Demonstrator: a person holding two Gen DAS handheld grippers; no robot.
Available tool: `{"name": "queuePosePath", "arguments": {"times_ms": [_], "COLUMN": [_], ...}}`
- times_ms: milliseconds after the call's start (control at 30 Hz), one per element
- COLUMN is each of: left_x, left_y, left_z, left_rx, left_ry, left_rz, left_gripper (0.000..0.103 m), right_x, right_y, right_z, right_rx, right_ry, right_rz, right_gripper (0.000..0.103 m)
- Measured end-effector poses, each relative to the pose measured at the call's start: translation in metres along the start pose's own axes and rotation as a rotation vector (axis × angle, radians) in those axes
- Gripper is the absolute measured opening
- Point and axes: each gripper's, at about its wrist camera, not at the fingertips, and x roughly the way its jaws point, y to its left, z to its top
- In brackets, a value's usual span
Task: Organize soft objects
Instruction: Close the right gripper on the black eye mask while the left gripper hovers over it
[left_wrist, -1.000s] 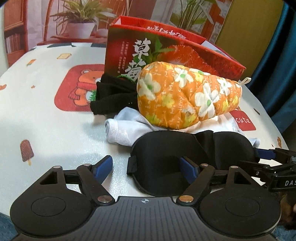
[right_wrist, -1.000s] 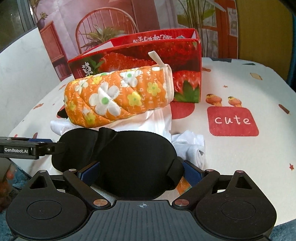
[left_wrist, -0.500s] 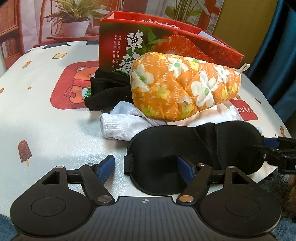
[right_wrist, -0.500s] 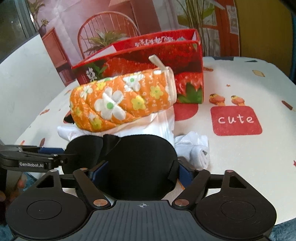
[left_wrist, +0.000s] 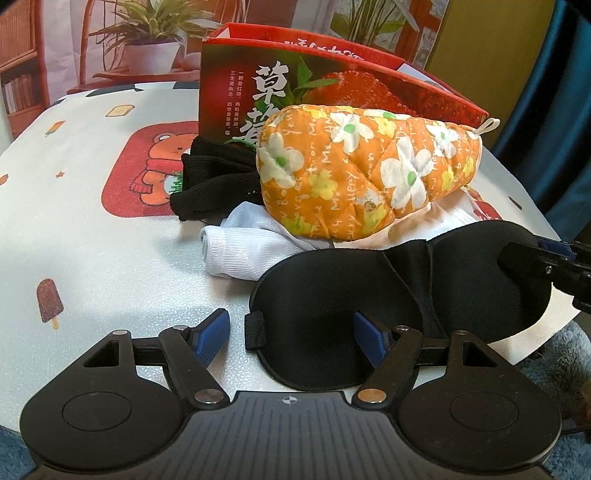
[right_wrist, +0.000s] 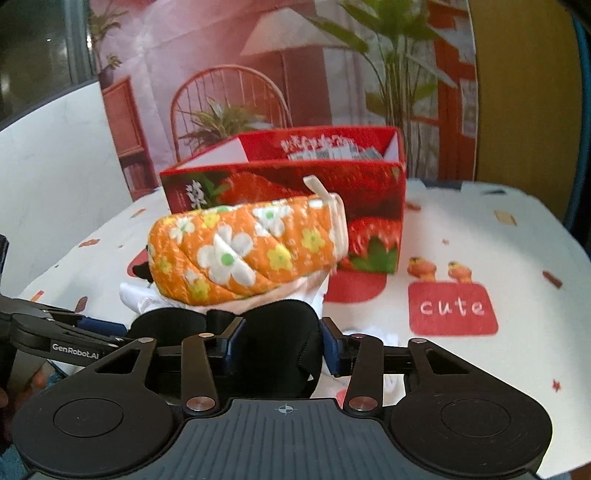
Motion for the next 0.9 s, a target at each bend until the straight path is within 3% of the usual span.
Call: {"name": "queuePosePath", "arguments": {"times_ms": [67,233,533,800,900], "left_x": [0.000,0.001,0.001,0.000,-0.001], "left_y": [0.000,-0.001,0.002,0.005,0.003], "left_z": [0.000,0.000,0.001,-0.001,-0.001], "left_rx": [0.003,0.005,-0.008,-0.024,-0.014], "left_ry": [0.001,0.001,-0.001,-0.011,-0.018], "left_rz": [0.001,0.003,0.001,0.003,0.029], "left_gripper": [0.076,0.076,0.076,0.076,0.067], "right_x": [-0.002,-0.003,0.015,0.042,0.055], "right_y": [0.001,0.007,-0.003,0.003,0.008], "right_z": [0.000,0.002,-0.005,0.015,0.020], "right_rx": [-0.006,-0.031,0.032,-0.068,-0.115], "right_ry": [-0.013,-0.021,0.066,0.039,0.025], "right_rz": [0.016,0.034,0.040,0.026,0.019], "right_gripper": [0.031,0.030,0.025,0.017,0.017]}}
